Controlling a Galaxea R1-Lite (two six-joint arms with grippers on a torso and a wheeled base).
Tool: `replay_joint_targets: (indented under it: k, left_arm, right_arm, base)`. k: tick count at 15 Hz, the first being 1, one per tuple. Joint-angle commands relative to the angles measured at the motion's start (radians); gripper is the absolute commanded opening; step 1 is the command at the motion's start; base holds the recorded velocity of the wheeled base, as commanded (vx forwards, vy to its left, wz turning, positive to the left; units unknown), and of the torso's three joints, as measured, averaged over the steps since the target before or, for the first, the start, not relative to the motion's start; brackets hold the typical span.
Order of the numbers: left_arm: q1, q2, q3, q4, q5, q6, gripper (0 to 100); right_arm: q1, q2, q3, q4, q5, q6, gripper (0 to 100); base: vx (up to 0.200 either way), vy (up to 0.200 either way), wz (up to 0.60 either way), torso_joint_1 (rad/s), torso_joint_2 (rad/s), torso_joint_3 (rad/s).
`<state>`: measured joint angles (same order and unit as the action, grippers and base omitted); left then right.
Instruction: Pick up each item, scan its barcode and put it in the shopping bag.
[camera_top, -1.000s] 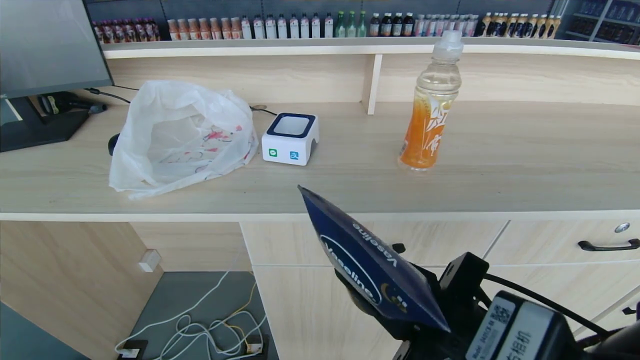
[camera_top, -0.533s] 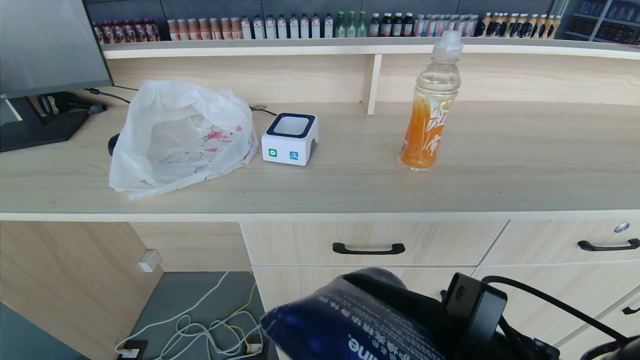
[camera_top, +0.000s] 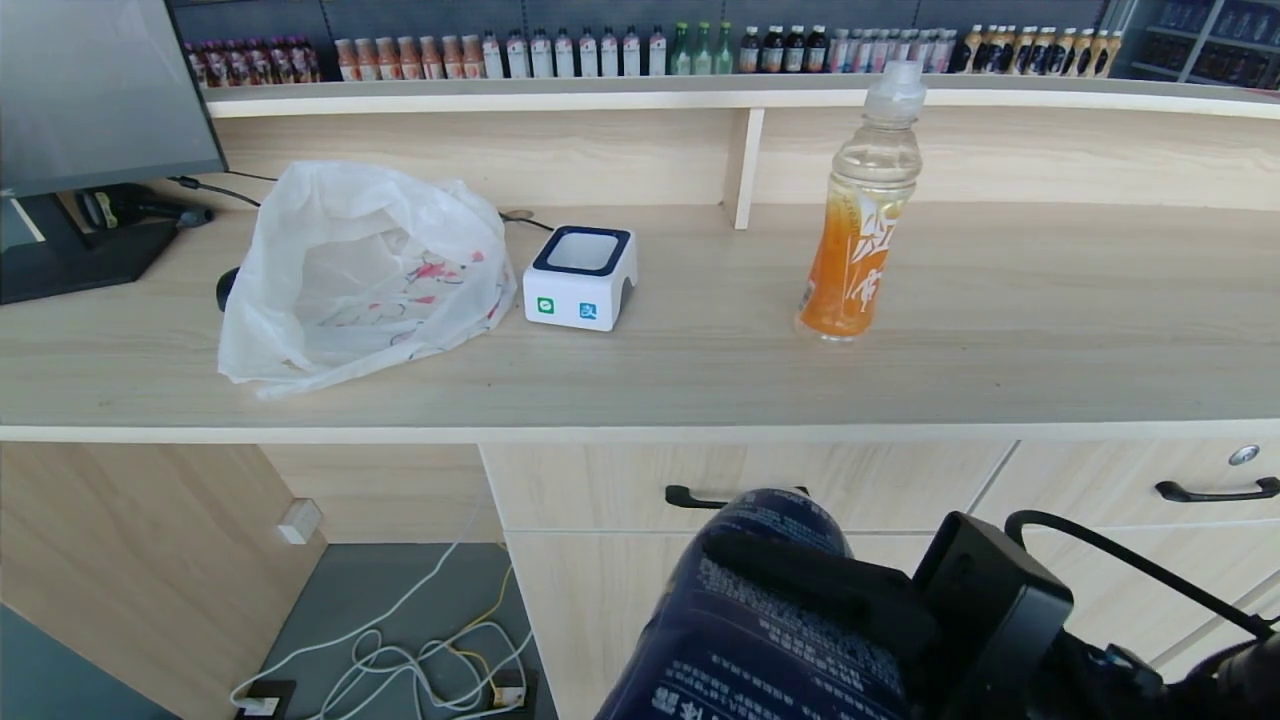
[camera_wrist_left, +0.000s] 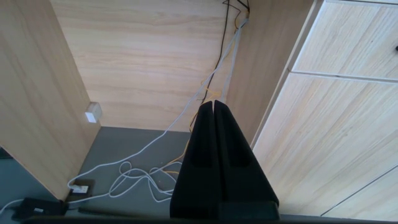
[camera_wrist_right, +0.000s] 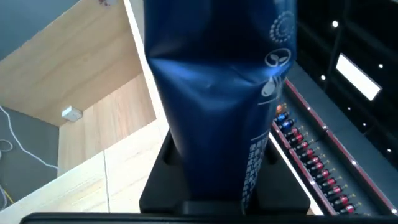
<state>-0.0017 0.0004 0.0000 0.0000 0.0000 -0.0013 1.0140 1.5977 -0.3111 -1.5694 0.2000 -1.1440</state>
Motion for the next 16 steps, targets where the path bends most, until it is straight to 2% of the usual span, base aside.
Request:
replay_joint_targets:
  k: [1, 5, 10, 14, 16]
  left_arm:
    - [0.0, 0.0, 0.0, 0.0, 0.0, 0.0, 0]
    - [0.0, 0.0, 0.0, 0.0, 0.0, 0.0, 0]
    - [0.0, 0.0, 0.0, 0.0, 0.0, 0.0, 0]
    - [0.0, 0.0, 0.0, 0.0, 0.0, 0.0, 0]
    - [0.0, 0.0, 0.0, 0.0, 0.0, 0.0, 0]
  right_arm:
    - [-0.011, -0.015, 0.013, -0.001, 0.002, -0.062, 0]
    - [-0.023, -0.013, -0.075, -0.001, 0.116, -0.27, 0]
    - [-0.023, -0.015, -0.106, -0.001, 0.116, -0.372, 0]
    - [0.011, -0.054, -0.12, -0.001, 0.113, -0.595, 0]
    - [0.028, -0.053, -0.135, -0.001, 0.113, -0.638, 0]
  base:
    - [0.0, 0.0, 0.0, 0.0, 0.0, 0.0]
    - [0.0, 0.0, 0.0, 0.0, 0.0, 0.0]
    - [0.0, 0.0, 0.0, 0.0, 0.0, 0.0]
    - [0.0, 0.0, 0.0, 0.0, 0.0, 0.0]
    - [0.0, 0.0, 0.0, 0.0, 0.0, 0.0]
